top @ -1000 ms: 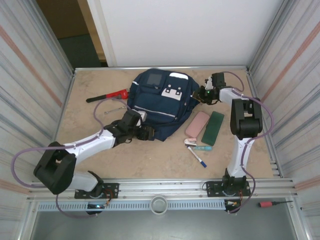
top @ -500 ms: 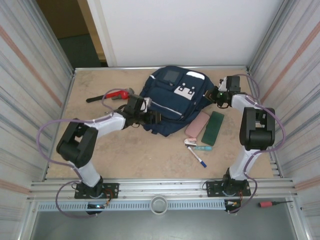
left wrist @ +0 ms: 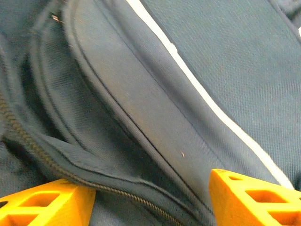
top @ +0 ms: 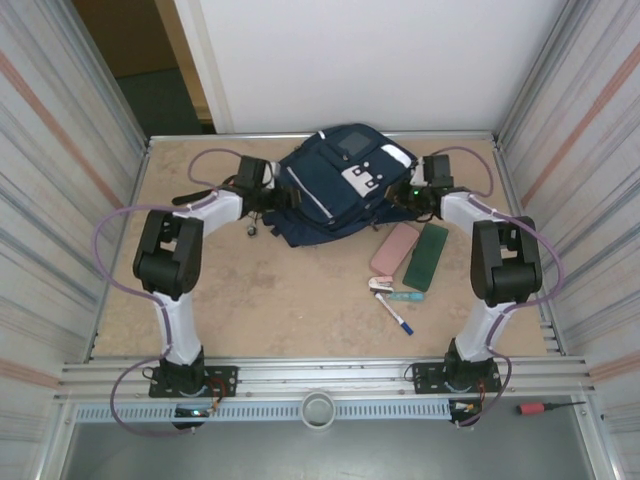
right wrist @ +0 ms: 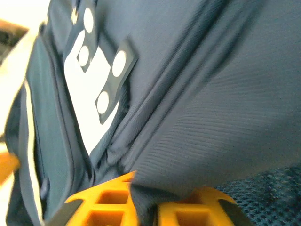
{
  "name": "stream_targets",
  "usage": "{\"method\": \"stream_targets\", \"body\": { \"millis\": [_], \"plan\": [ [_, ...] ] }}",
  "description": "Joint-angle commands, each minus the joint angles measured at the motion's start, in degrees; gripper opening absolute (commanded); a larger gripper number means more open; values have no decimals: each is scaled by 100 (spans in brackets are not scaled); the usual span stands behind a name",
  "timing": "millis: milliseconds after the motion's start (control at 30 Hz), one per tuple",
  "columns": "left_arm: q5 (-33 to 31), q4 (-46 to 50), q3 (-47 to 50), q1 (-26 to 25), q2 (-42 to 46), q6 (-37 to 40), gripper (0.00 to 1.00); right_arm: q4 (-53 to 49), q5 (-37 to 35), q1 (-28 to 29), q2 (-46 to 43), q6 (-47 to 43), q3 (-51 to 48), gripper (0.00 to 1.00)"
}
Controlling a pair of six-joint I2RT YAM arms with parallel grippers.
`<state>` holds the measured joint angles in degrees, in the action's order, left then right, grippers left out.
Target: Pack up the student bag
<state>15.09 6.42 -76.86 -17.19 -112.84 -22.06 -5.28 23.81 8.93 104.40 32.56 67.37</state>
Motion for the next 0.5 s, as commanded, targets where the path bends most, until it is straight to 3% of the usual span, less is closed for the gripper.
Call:
{"method": "stream_targets", "body": {
  "millis": [0, 167, 300, 467],
  "plan": [
    [-188, 150, -288, 160, 205, 308, 66, -414, 380, 502, -291, -197, -29, 30],
    [-534, -29, 265, 17, 1077, 371, 67, -856, -125, 351, -872, -620, -273, 48],
    [-1102, -132, 787, -573, 1636, 340, 67, -755, -277, 4, -945, -614, -314, 51],
    [-1522, -239, 940, -1639, 1742, 374, 67, -755, -348, -270, -146, -546, 163, 51]
  ]
}}
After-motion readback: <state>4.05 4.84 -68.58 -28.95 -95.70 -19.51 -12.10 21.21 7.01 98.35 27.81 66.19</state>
